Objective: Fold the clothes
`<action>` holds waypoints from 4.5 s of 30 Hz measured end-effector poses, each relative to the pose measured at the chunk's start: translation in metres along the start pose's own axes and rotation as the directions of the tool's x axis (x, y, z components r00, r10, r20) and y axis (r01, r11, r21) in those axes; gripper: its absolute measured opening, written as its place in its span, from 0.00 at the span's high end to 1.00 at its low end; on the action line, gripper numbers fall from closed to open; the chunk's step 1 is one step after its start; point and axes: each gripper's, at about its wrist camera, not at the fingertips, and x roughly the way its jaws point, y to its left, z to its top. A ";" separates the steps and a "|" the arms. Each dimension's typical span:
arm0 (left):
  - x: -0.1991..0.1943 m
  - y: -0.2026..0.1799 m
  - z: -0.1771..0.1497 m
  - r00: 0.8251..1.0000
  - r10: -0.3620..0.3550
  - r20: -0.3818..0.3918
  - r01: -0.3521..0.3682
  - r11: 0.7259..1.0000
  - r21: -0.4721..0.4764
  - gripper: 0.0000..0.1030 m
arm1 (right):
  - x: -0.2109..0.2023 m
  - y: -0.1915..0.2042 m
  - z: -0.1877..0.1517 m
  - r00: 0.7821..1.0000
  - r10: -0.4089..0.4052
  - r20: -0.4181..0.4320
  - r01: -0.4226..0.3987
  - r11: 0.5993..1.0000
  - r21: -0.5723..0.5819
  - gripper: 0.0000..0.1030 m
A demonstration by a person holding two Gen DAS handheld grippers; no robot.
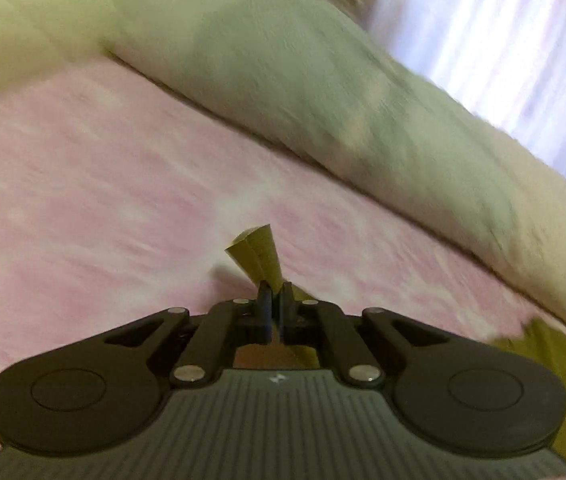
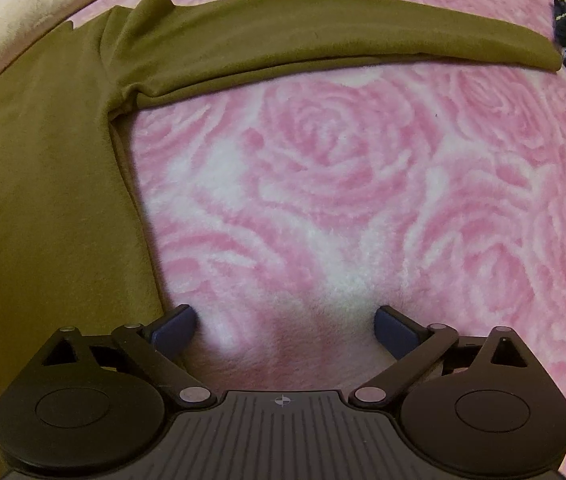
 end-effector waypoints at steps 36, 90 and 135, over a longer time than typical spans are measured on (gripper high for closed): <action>-0.130 -0.016 -0.122 0.885 0.281 -0.371 -0.252 0.960 0.125 0.84 | -0.071 -0.143 0.033 0.934 0.117 0.337 -0.219 0.934 0.281 0.22; -0.092 -0.175 -0.173 0.862 0.161 -0.481 -0.112 0.985 0.129 0.83 | -0.080 -0.195 0.196 0.770 0.268 0.580 -0.329 0.944 0.000 0.99; -0.146 -0.124 -0.186 0.884 0.040 -0.466 0.006 0.995 0.095 0.83 | -0.094 -0.235 0.084 0.861 -0.284 0.423 0.077 0.893 0.443 0.74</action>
